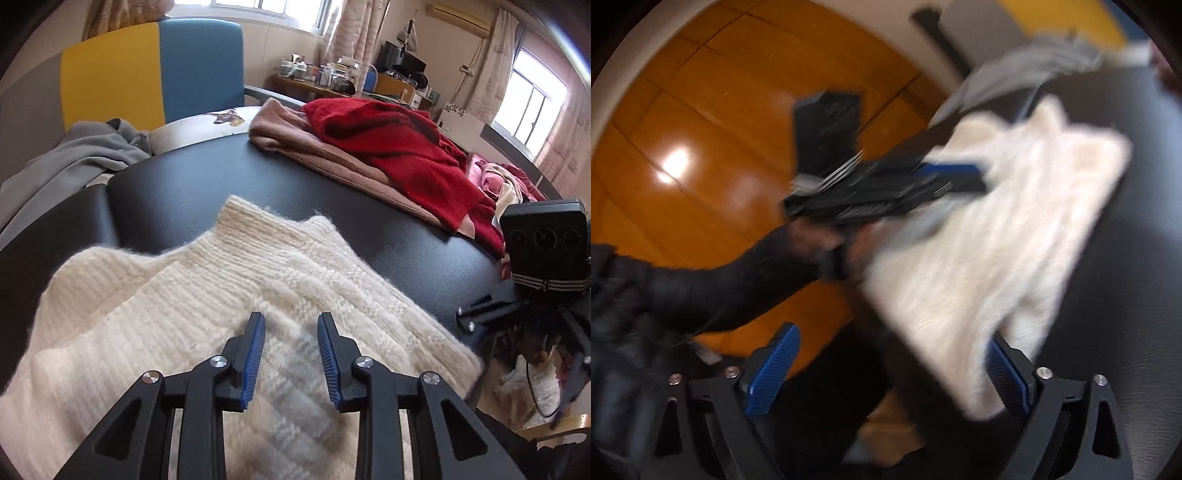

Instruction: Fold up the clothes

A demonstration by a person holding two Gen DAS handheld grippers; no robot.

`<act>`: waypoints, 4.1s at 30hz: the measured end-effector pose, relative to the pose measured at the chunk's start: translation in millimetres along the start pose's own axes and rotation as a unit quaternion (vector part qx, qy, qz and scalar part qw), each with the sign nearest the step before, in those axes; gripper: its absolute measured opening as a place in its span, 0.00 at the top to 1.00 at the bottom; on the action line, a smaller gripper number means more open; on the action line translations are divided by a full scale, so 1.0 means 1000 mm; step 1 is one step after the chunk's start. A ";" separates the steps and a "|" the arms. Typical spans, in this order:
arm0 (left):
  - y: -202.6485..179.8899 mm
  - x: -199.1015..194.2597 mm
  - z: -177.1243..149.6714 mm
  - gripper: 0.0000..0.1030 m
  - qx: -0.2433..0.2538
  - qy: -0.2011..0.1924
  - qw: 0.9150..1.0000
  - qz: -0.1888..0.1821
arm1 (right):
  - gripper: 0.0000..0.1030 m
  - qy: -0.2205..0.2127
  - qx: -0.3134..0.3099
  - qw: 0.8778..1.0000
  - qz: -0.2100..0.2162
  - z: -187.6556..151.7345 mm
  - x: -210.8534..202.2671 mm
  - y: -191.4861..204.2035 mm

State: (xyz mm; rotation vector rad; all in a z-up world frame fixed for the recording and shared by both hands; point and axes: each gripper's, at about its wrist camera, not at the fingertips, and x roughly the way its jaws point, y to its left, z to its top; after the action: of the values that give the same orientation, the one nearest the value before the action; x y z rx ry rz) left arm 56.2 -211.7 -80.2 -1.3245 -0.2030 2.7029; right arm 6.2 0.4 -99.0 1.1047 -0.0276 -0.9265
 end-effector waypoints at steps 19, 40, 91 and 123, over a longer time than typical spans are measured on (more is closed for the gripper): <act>0.009 0.017 0.008 0.69 -0.067 0.015 0.997 -0.041 | 0.02 -0.036 0.061 0.987 -0.147 -0.064 -0.037 0.020; 0.053 -0.024 -0.048 0.72 -0.199 -0.019 0.978 0.059 | 0.05 -0.149 -0.018 0.926 -0.346 -0.035 0.015 0.006; 0.160 -0.210 -0.288 0.93 -0.364 -0.090 0.924 -0.079 | 0.00 -0.139 -0.011 0.900 -0.412 0.085 0.096 -0.013; 0.214 -0.168 -0.192 0.94 -0.339 -0.030 0.930 0.137 | 0.00 -0.168 -0.003 0.910 -0.378 0.083 0.086 -0.016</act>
State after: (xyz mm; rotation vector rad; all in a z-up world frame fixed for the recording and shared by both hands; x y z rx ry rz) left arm 299.3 -438.7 -103.6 -1.5058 -1.1268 3.0412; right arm 14.2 -120.1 -106.3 0.9379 0.1305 -1.8082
